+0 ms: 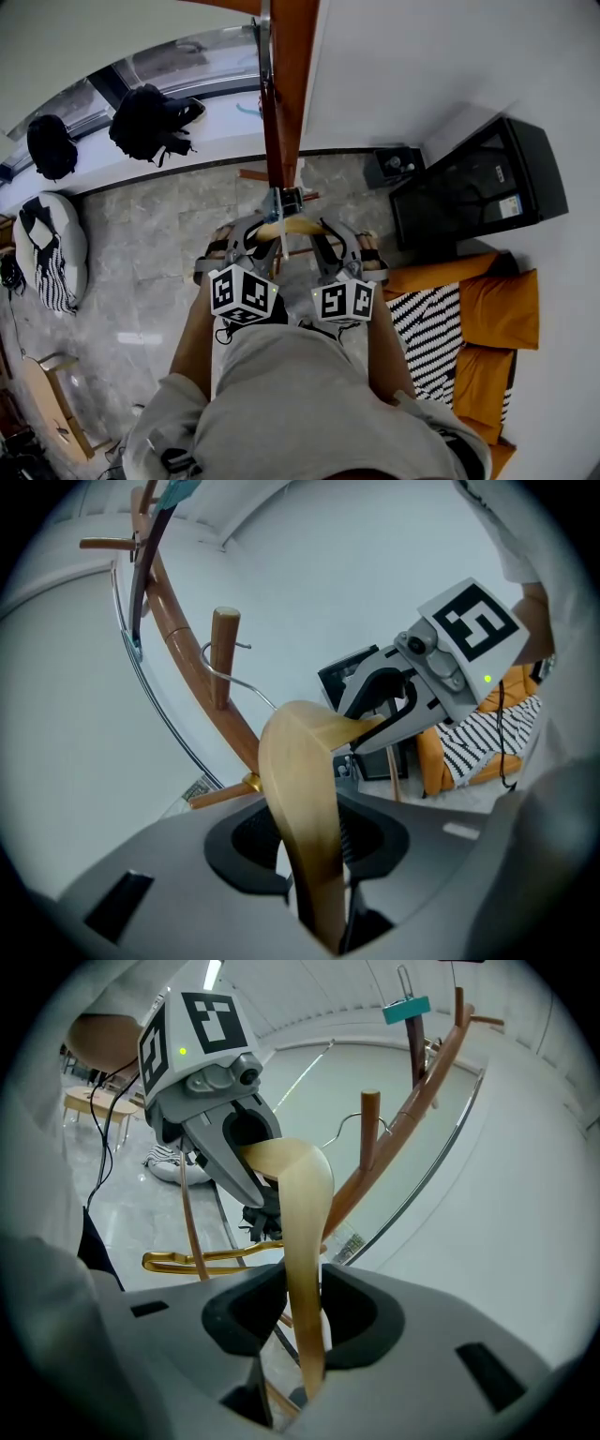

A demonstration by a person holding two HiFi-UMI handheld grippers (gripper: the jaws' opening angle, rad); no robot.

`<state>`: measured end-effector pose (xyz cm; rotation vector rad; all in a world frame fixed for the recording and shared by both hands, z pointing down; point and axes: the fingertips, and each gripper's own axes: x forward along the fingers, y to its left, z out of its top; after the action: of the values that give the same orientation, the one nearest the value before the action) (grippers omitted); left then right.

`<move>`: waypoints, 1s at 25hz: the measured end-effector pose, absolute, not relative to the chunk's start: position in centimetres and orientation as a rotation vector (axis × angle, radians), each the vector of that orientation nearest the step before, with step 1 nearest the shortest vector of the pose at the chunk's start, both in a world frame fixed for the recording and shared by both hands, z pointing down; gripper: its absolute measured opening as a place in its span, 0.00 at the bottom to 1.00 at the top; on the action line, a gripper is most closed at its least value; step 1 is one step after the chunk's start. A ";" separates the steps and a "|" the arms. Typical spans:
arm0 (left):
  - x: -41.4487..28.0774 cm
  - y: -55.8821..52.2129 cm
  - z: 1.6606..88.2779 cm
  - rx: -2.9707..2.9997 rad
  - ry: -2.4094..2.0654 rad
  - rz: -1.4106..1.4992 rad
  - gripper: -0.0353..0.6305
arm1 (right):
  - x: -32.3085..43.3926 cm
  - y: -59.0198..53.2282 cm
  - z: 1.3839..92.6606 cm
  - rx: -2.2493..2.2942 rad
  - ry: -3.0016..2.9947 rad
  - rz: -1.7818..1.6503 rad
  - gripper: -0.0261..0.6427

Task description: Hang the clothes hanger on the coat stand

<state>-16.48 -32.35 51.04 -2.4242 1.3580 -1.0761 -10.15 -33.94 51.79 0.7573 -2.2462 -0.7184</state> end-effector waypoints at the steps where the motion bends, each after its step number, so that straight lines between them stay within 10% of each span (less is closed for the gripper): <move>1: -16.6 -32.5 51.1 -2.425 1.357 -1.080 0.22 | -10.3 -34.1 51.8 0.757 -2.247 -0.717 0.19; 25: -17.9 -35.6 53.0 -2.454 1.359 -1.127 0.25 | -11.4 -37.1 53.7 0.779 -2.243 -0.669 0.20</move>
<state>-17.90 -35.58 52.95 -2.4544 1.3587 -1.1274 -11.36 -37.11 53.73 0.7788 -2.2432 -0.6692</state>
